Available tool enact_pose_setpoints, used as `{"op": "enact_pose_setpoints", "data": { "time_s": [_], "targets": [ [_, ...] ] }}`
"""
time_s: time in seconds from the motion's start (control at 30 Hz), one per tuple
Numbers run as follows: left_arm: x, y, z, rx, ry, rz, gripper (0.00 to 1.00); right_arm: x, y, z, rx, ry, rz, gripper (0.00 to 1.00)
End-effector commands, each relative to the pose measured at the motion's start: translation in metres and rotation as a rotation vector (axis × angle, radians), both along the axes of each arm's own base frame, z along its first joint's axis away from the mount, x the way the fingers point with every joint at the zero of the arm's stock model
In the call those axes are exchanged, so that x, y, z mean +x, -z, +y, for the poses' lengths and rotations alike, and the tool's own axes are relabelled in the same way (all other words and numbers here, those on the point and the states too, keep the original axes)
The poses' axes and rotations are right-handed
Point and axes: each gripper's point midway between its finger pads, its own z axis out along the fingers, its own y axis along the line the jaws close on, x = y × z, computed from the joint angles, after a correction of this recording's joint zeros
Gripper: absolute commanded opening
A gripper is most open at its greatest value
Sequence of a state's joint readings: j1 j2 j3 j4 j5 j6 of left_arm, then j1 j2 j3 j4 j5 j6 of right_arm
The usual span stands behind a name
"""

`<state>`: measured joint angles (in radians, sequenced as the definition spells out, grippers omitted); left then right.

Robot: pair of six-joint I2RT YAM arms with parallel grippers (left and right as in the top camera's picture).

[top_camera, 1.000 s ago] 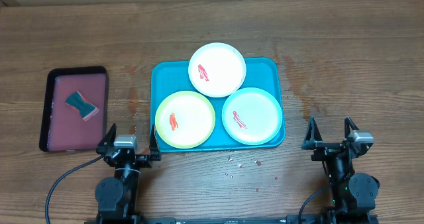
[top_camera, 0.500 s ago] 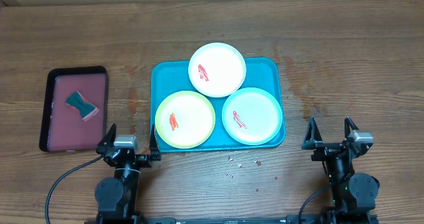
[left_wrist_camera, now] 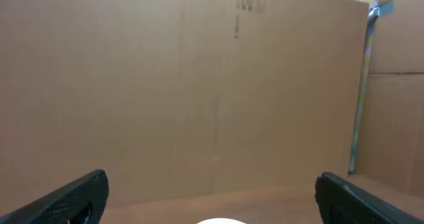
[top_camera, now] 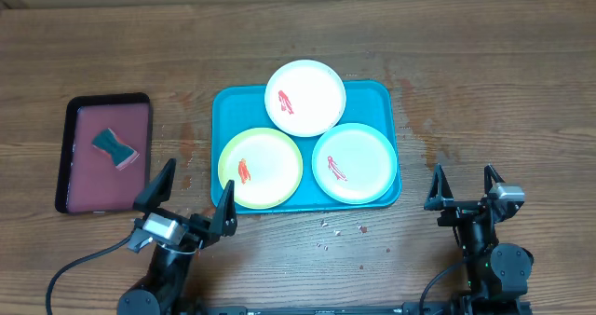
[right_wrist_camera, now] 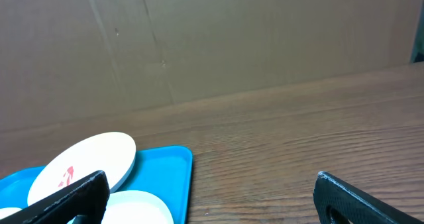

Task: Clean dirty plates on tray and stack at the side
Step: 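Move the left gripper to the basin and grasp the green sponge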

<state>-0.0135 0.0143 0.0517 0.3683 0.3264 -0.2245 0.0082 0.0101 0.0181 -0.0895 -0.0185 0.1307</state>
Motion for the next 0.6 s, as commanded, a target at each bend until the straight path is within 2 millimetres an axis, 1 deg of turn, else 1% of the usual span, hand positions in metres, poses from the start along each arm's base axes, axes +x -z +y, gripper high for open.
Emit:
{"op": "enact_pose_setpoints", "data": {
  "time_s": [0.0, 0.03, 0.1, 0.17, 0.2, 0.23, 0.3, 0.33, 0.37, 0.4, 0.47, 0.53, 0.57],
  "targets": [
    [0.001, -0.036, 0.025, 0.063, -0.189, 0.009, 1.00, 0.000, 0.002, 0.000, 0.000, 0.005, -0.002, 1.00],
    [0.010, -0.043, 0.046, 0.062, -0.313, 0.110, 1.00, 0.000, 0.002, 0.000, 0.000, 0.005, -0.002, 1.00],
    [0.023, -0.045, 0.063, 0.097, -0.417, 0.252, 1.00, 0.000, 0.002, 0.000, 0.000, 0.005, -0.002, 1.00],
    [0.037, -0.042, 0.070, 0.188, -0.462, 0.384, 1.00, 0.000, 0.002, 0.000, 0.000, 0.004, -0.002, 1.00],
    [0.055, -0.035, 0.069, 0.282, -0.448, 0.533, 1.00, 0.000, 0.002, 0.000, 0.000, 0.004, -0.002, 1.00],
    [0.062, -0.032, 0.062, 0.286, -0.403, 0.586, 1.00, 0.000, 0.002, 0.000, 0.000, 0.004, -0.002, 1.00],
    [0.076, -0.031, 0.038, 0.272, -0.249, 0.661, 1.00, 0.000, 0.002, 0.000, 0.000, 0.005, -0.002, 1.00],
    [0.082, -0.032, 0.030, 0.283, -0.203, 0.677, 1.00, 0.000, 0.002, 0.000, 0.000, 0.005, -0.002, 1.00],
    [0.091, -0.033, 0.028, 0.288, -0.188, 0.699, 1.00, 0.000, 0.002, 0.000, 0.000, 0.004, -0.002, 1.00],
    [0.098, -0.034, 0.032, 0.283, -0.208, 0.727, 1.00, 0.000, 0.002, 0.000, 0.000, 0.004, -0.002, 1.00],
    [0.112, -0.035, 0.054, 0.199, -0.321, 0.817, 1.00, 0.000, 0.002, 0.000, 0.000, 0.005, -0.002, 1.00],
    [0.121, -0.037, 0.084, 0.112, -0.446, 0.926, 1.00, 0.000, 0.002, 0.000, 0.000, 0.005, -0.002, 1.00],
    [0.124, -0.037, 0.102, 0.081, -0.515, 0.981, 1.00, 0.000, 0.002, 0.000, 0.000, 0.005, -0.002, 1.00]
  ]
}}
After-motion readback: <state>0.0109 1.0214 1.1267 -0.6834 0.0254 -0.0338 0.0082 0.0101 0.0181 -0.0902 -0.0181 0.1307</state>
